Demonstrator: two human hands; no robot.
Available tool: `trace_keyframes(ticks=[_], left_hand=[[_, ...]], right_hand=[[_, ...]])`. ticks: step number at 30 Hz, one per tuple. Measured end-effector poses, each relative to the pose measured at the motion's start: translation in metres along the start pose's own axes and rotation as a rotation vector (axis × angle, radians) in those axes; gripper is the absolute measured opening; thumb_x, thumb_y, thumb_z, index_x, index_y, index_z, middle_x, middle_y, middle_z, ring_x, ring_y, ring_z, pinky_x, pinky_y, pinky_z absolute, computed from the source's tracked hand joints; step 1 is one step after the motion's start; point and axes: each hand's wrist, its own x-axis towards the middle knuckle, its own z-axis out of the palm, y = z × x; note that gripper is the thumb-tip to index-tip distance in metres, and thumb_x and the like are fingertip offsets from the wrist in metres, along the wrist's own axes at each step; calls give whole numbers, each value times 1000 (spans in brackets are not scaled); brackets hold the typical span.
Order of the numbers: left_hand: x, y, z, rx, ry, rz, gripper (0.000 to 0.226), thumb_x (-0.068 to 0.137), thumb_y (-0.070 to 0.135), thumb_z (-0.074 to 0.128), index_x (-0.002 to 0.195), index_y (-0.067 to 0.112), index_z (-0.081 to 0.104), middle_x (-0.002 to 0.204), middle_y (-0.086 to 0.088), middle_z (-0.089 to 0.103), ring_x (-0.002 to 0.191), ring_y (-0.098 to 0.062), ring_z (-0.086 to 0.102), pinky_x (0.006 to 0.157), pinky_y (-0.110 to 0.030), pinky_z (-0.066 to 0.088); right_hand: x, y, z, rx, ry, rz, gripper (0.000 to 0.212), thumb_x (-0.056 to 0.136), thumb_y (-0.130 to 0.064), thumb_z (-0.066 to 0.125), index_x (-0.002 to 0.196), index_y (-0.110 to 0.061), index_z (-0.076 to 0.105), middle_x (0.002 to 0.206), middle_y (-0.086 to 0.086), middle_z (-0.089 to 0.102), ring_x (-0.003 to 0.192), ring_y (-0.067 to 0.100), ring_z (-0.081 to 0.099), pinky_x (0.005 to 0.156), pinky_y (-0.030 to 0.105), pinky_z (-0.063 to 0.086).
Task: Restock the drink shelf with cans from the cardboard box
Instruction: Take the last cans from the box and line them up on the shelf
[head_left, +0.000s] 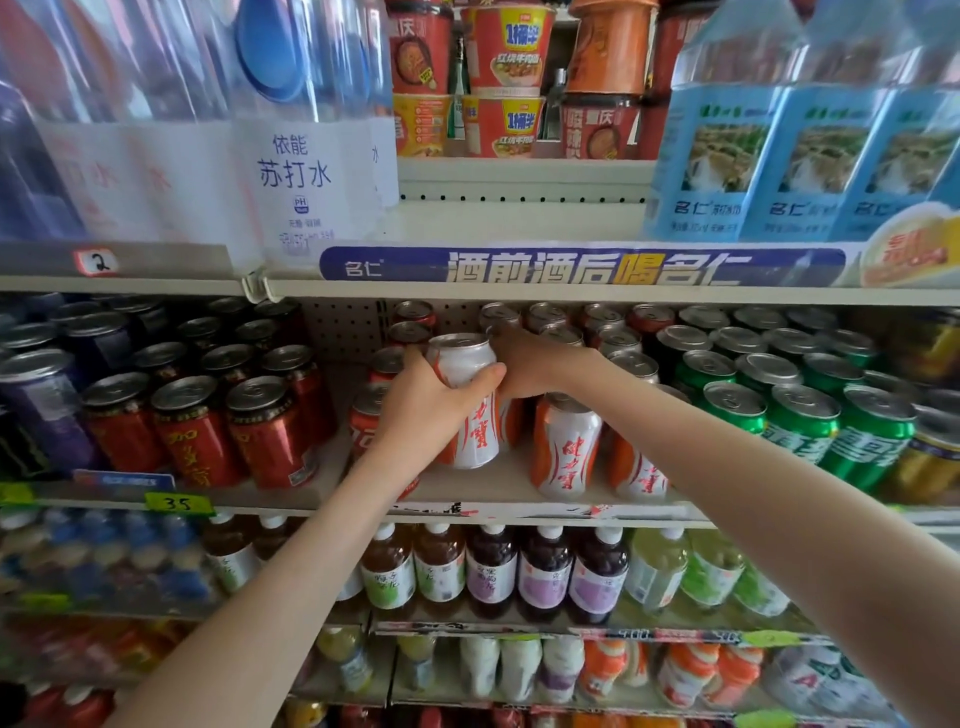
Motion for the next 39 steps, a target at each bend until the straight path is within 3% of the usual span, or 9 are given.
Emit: trace_keyframes(ticks=[3, 6, 14, 19, 21, 25, 29, 35, 39], left_hand=[[-1, -1, 2, -20, 7, 0, 64, 77, 48, 71, 124, 12, 44, 93, 11, 55, 74, 3, 50, 57, -12, 38], [-1, 0, 3, -35, 16, -5, 65, 78, 47, 71, 125, 12, 43, 93, 12, 53, 74, 3, 49, 57, -12, 38], [-7, -4, 5, -49, -35, -30, 77, 70, 46, 78, 128, 11, 40, 112, 2, 61, 98, -13, 60, 72, -24, 48], [-12, -14, 14, -39, -110, -25, 69, 65, 46, 80, 119, 18, 48, 109, 8, 63, 99, -8, 61, 78, -23, 49], [-14, -15, 16, -11, -153, -18, 72, 65, 45, 81, 122, 18, 48, 110, 9, 62, 100, -9, 60, 82, -26, 49], [-18, -18, 21, -92, -251, -37, 73, 67, 38, 83, 127, 18, 47, 117, 7, 62, 108, -10, 59, 92, -29, 48], [-21, -15, 23, -159, -329, -23, 71, 71, 28, 82, 131, 20, 45, 125, 7, 58, 114, -8, 54, 88, -18, 41], [-20, -14, 19, -24, -362, -42, 79, 70, 35, 82, 136, 30, 39, 141, -2, 28, 129, -18, 34, 107, -33, 31], [-23, -12, 17, 49, -336, 32, 75, 74, 26, 80, 136, 19, 39, 126, 5, 45, 111, -7, 45, 88, -18, 36]], right_hand=[[3, 8, 4, -86, 15, 53, 56, 84, -33, 65, 132, -12, 46, 131, 12, 47, 107, 22, 47, 89, 33, 41], [4, 16, 6, -231, 16, 109, 84, 75, -47, 71, 144, -17, 34, 149, 11, 29, 138, 33, 24, 111, 49, 26], [1, 21, 4, -220, 30, 109, 82, 74, -40, 75, 143, -21, 37, 149, 8, 31, 138, 31, 25, 109, 46, 30], [-26, 20, -26, 207, 105, 52, 46, 94, -12, 47, 139, -23, 44, 139, 1, 49, 126, 20, 46, 101, 27, 38], [-43, 8, -35, 367, 26, 12, 40, 97, -18, 46, 137, -22, 48, 131, -6, 53, 117, 11, 48, 92, 16, 36], [-58, -7, -25, 34, -83, -17, 51, 86, -47, 59, 132, -25, 51, 119, -7, 62, 106, 15, 57, 93, 31, 47], [-54, -7, -11, 3, -39, 31, 57, 74, -56, 65, 118, -20, 59, 102, 3, 69, 92, 21, 63, 85, 42, 53], [-54, -10, -4, 20, 39, 54, 46, 74, -51, 68, 107, -19, 62, 83, -4, 65, 78, 13, 60, 73, 33, 53], [-50, -17, 2, -34, 71, 78, 39, 72, -48, 70, 92, -15, 64, 76, -4, 61, 74, 16, 59, 61, 29, 48]])
